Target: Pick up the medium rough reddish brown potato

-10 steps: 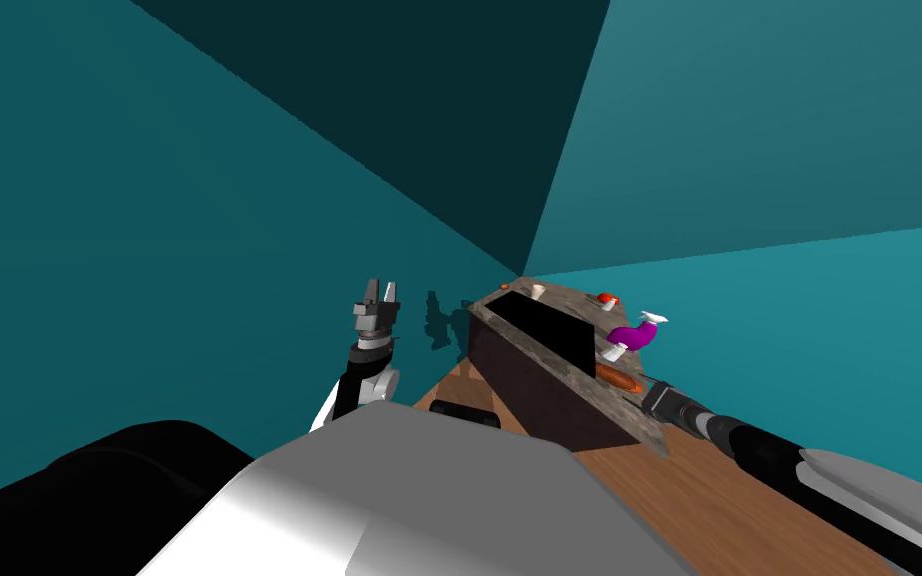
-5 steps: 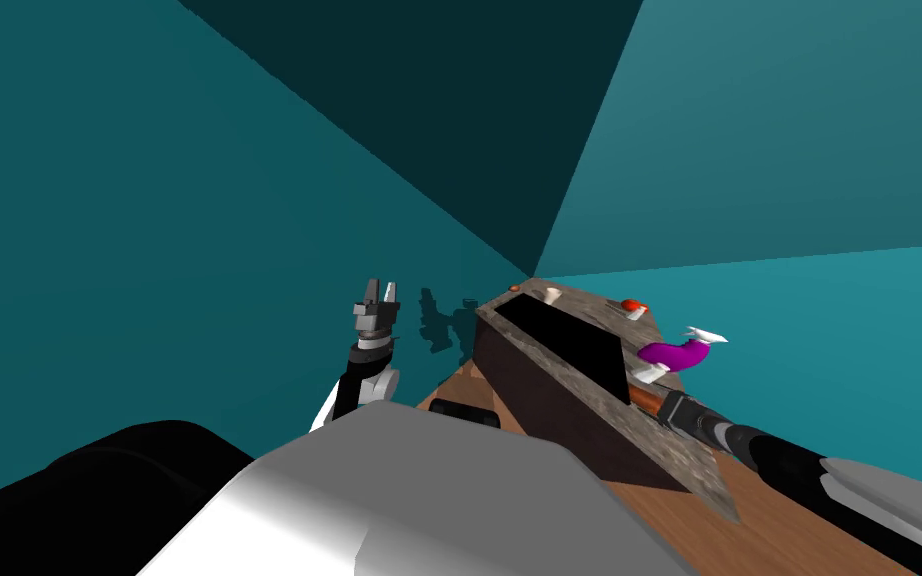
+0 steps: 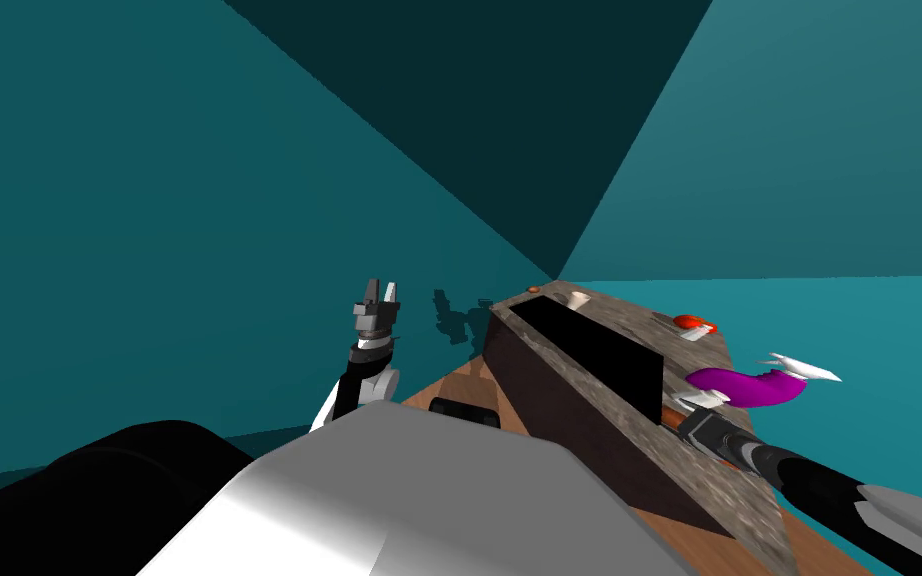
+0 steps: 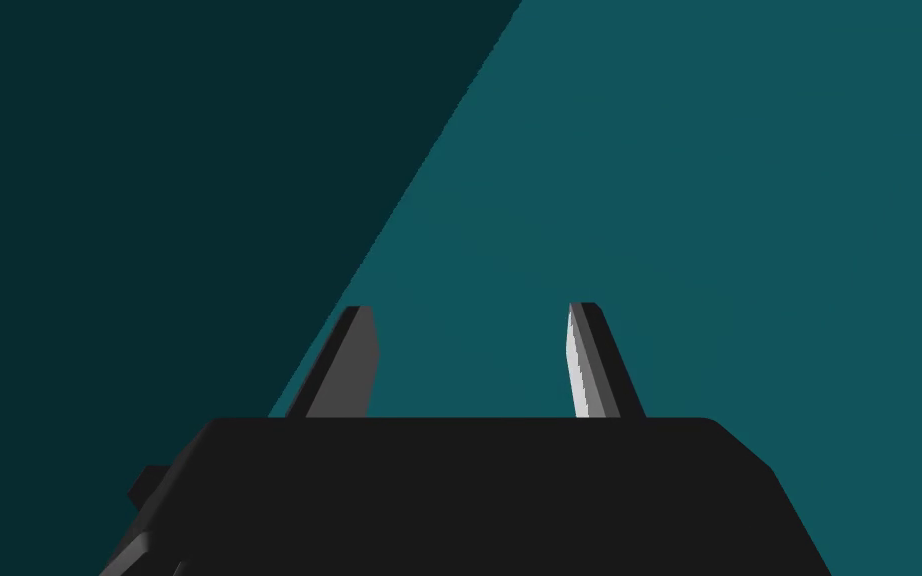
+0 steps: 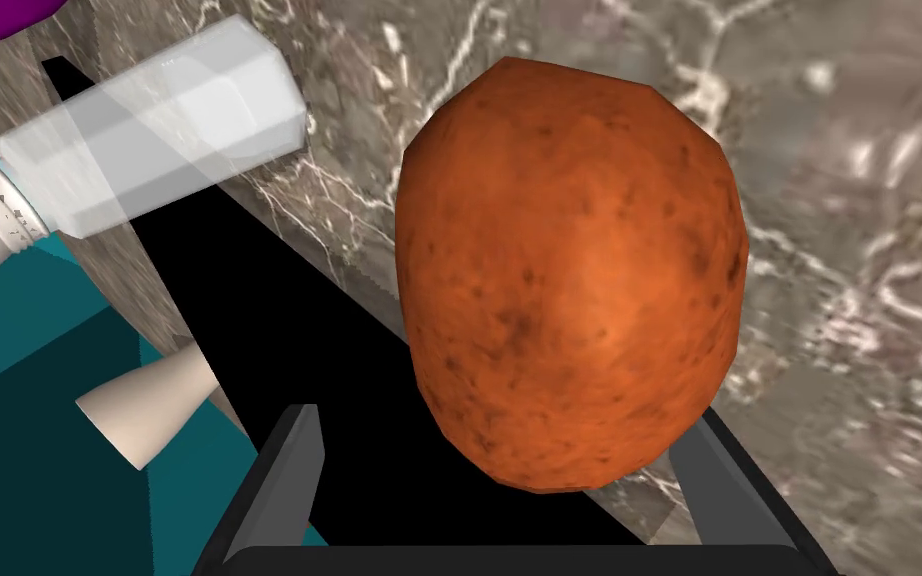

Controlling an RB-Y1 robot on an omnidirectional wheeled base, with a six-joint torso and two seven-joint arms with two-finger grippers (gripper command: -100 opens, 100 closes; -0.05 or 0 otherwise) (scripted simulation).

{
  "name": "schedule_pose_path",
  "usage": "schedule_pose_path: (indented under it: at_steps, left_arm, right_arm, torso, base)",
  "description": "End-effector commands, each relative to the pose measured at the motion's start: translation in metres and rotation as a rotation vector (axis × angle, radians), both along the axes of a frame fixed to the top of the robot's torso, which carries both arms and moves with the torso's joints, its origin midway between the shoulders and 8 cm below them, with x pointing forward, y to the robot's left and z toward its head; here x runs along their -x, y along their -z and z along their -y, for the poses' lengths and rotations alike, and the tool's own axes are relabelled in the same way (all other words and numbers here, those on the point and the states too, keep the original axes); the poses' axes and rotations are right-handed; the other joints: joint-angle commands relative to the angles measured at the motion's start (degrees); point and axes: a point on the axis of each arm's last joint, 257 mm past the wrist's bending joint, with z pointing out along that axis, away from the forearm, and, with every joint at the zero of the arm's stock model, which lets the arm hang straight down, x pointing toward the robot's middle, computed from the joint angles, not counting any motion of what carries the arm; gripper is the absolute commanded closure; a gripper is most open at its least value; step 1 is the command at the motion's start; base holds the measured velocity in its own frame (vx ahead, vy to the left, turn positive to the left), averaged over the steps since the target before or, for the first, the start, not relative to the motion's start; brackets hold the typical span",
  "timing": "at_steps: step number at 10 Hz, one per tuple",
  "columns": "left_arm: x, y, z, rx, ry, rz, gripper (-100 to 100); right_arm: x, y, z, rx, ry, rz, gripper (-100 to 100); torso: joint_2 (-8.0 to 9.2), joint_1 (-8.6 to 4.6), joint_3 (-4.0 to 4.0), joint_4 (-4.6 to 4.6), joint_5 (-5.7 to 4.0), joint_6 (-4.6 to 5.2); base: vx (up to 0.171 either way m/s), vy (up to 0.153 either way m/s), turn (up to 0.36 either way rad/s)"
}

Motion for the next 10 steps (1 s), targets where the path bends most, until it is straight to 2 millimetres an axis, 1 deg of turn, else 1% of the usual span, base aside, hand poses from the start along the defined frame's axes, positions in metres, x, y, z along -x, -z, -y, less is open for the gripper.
schedule_pose_path:
  at_steps: [1, 2, 3, 7, 8, 9, 10]
  left_arm:
    - [0.0, 0.0, 0.0, 0.0, 0.0, 0.0, 0]
    - [0.0, 0.0, 0.0, 0.0, 0.0, 0.0, 0]
    - [0.0, 0.0, 0.0, 0.0, 0.0, 0.0, 0]
    - [0.0, 0.0, 0.0, 0.0, 0.0, 0.0, 0]
    - [0.0, 0.0, 0.0, 0.0, 0.0, 0.0, 0]
    - [0.0, 0.0, 0.0, 0.0, 0.0, 0.0, 0]
    - [0.0, 0.0, 0.0, 0.0, 0.0, 0.0, 0]
  right_arm:
    - [0.013, 0.004, 0.017, 0.0, 0.07, 0.001, -100]
    - [0.008, 0.001, 0.011, 0.001, 0.04, 0.0, -100]
    - [0.009, 0.001, 0.012, 0.0, 0.046, 0.001, 100]
    - [0.009, 0.002, 0.012, 0.0, 0.045, 0.0, 100]
    - [0.009, 0.002, 0.012, 0.0, 0.045, 0.0, 0]
    - [0.003, 0.0, 0.005, 0.0, 0.021, 0.001, 100]
    - [-0.002, -0.001, -0.001, 0.0, -0.004, 0.001, 100]
  torso:
    - [0.0, 0.0, 0.0, 0.0, 0.0, 0.0]
    - [0.09, -0.06, 0.05, 0.02, -0.02, -0.04]
    - [-0.16, -0.05, -0.07, -0.02, -0.02, 0.06]
    - [-0.56, 0.0, -0.31, -0.11, 0.0, 0.04]
    - [-0.58, 0.01, -0.32, -0.12, 0.01, 0.03]
    - [-0.58, 0.01, -0.33, -0.12, 0.01, 0.03]
    - [-0.72, 0.05, -0.4, -0.15, 0.03, 0.24]
  base:
    - [-0.194, -0.035, 0.379]
    - [-0.089, -0.018, 0.085]
    - [-0.016, 0.001, -0.017]
    - [-0.002, -0.001, 0.001]
    - [0.0, 0.0, 0.0]
    - [0.079, 0.01, -0.31]
    - [0.15, 0.031, -0.383]
